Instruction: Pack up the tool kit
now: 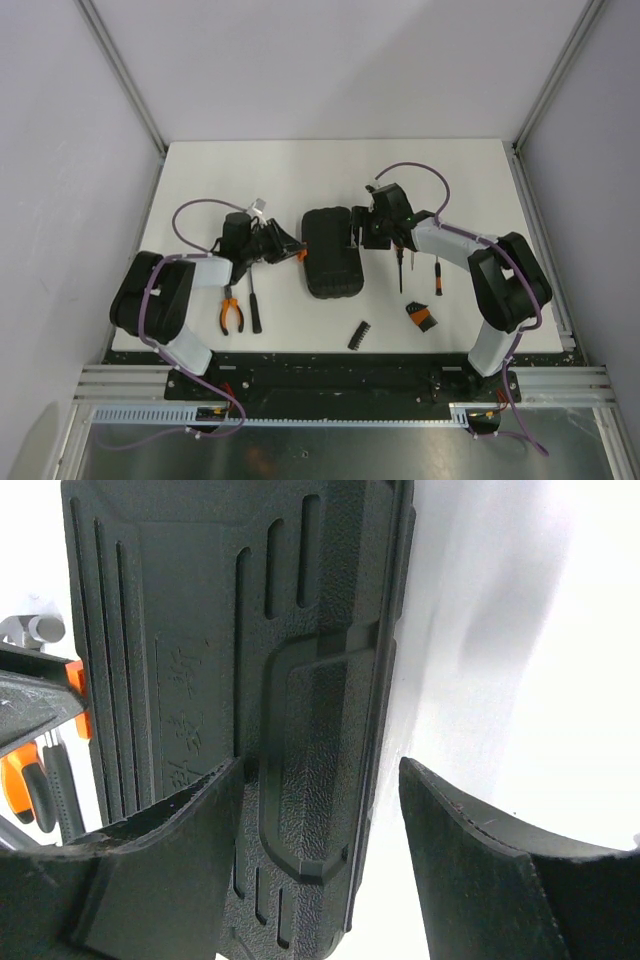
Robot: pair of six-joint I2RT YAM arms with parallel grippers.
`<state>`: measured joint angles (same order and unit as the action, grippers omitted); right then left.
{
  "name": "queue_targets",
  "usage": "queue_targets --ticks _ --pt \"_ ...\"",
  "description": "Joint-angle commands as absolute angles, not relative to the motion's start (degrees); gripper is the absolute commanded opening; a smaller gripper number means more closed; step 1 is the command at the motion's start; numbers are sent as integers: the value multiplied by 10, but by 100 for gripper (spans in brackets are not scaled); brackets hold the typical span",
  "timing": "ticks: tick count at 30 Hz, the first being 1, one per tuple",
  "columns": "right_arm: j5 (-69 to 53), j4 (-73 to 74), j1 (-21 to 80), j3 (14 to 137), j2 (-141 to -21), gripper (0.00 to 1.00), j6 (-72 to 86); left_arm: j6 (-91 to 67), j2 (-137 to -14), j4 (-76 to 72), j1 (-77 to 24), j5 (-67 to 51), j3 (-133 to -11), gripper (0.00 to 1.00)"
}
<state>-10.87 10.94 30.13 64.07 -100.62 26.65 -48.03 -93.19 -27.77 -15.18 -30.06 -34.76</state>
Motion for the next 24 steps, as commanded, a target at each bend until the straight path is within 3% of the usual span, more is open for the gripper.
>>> queue_targets --ticks 1,11,24 --pt "-84 128 293 643 -1022 67 261 -458 -900 -247 -125 -260 -332 22" --pt "-89 128 292 643 -1028 67 265 -464 -880 -235 -112 -253 -310 50" --pt "-77 131 294 648 -1008 67 252 -446 -855 -185 -111 -214 -328 65"
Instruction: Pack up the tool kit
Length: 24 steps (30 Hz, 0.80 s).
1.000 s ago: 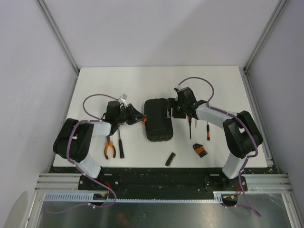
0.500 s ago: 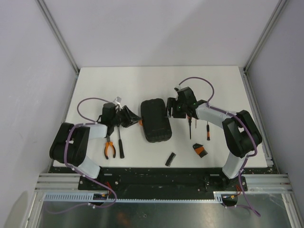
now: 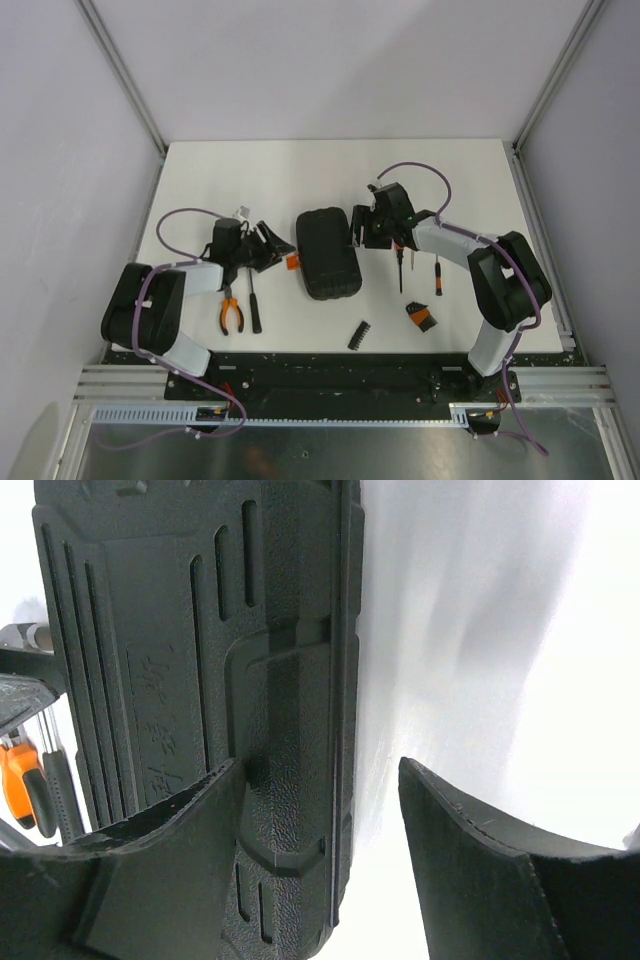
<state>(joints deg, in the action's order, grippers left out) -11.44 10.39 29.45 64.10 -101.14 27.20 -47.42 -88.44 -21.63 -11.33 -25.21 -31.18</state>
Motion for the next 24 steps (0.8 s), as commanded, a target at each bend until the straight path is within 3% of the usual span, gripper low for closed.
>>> queue_targets --ticks 1,6,10,15,17,24 --pt "-68 139 296 655 -1002 67 245 -440 -847 -167 -110 -195 -332 67" --pt "57 190 328 715 -967 76 188 -410 -801 -101 -111 -147 -347 79" --pt "149 232 373 787 -957 86 127 -395 -758 -63 -111 -131 -352 95" --pt "195 292 439 867 -984 92 80 -387 -712 -32 -111 -103 -349 99" --pt "210 317 462 898 -1008 92 75 -395 -711 -28 -111 -106 -346 97" --pt "263 391 504 1004 -1102 92 101 -460 -763 -65 -114 -170 -329 63"
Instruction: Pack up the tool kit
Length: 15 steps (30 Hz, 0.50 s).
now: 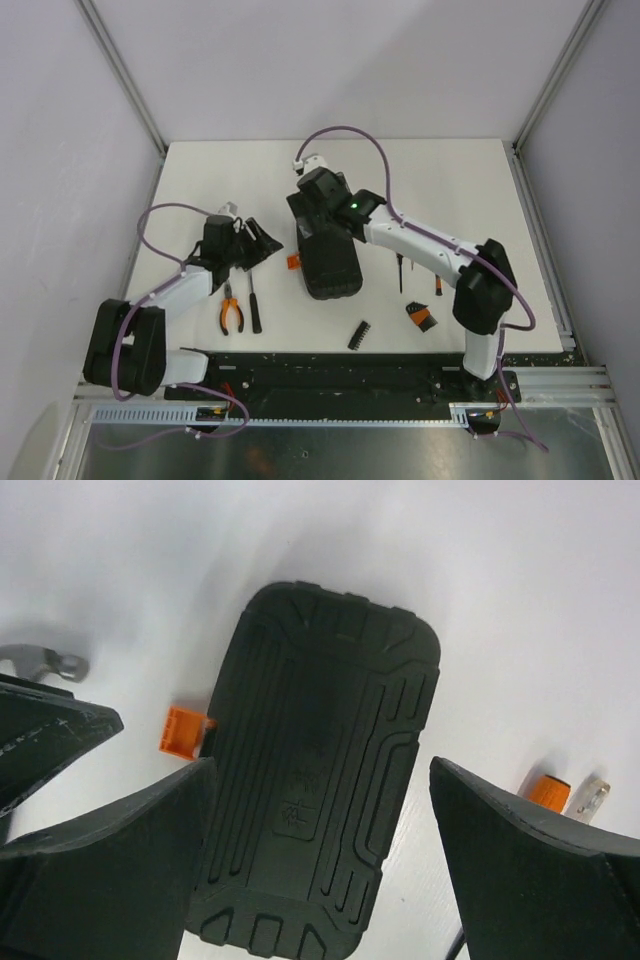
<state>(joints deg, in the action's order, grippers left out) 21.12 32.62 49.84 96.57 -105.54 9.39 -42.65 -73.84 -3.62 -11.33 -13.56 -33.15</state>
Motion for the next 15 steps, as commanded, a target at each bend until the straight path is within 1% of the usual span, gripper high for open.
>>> queue_targets --ticks 1,3,4,7,11,15 --pt "264 395 505 1009 -1111 92 106 -465 -771 -79 -116 -181 -328 56" --pt "262 405 507 1016 -1127 92 115 -473 -784 -94 -121 -191 -332 42" --pt "260 409 508 1018 -1134 92 118 -475 -793 -98 -125 -191 -335 36" --pt "253 411 514 1012 -1147 94 126 -484 -824 -109 -133 -190 -344 25" --pt "255 395 525 1006 -1156 99 124 -505 -869 -147 -141 -208 -348 16" --pt "271 404 535 1027 -1181 99 122 -513 -899 -166 -146 -215 -357 14"
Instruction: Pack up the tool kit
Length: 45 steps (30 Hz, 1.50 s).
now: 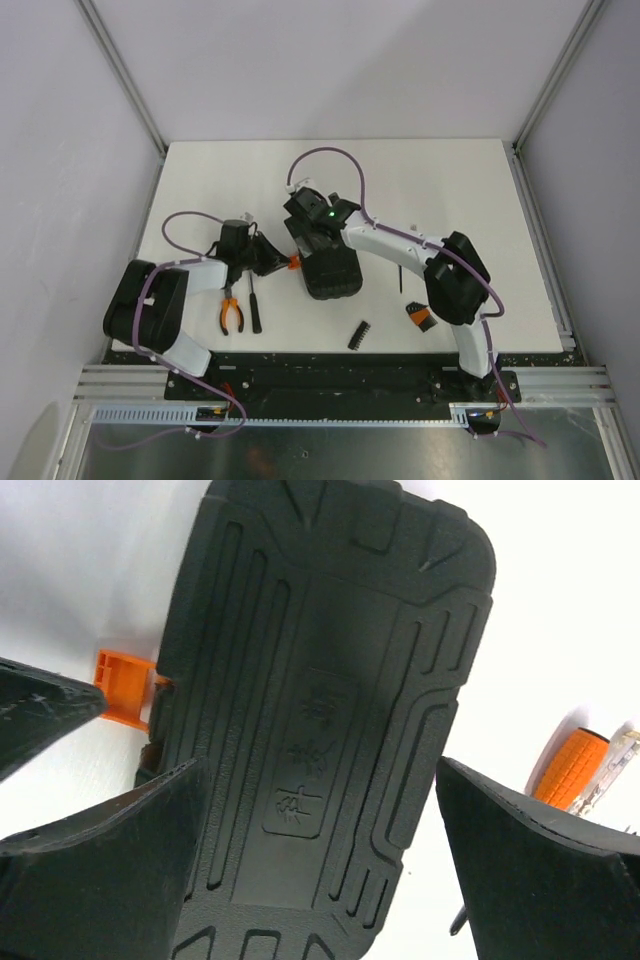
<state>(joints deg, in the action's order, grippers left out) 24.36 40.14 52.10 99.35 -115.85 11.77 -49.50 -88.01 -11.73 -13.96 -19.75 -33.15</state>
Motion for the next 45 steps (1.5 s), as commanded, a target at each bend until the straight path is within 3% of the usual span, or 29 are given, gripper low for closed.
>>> queue_targets --ticks 1,15,32,45 --pt "274 405 538 1031 -1188 99 120 -515 -904 -168 -146 -214 -359 14" --pt "306 423 551 1072 -1249 99 129 -537 -974 -171 -145 -217 -362 13" --pt "189 334 541 1047 -1177 94 163 -533 -973 -171 -145 -221 -354 11" --pt "278 416 529 1055 -1228 90 180 -545 -974 -169 -138 -218 -349 11"
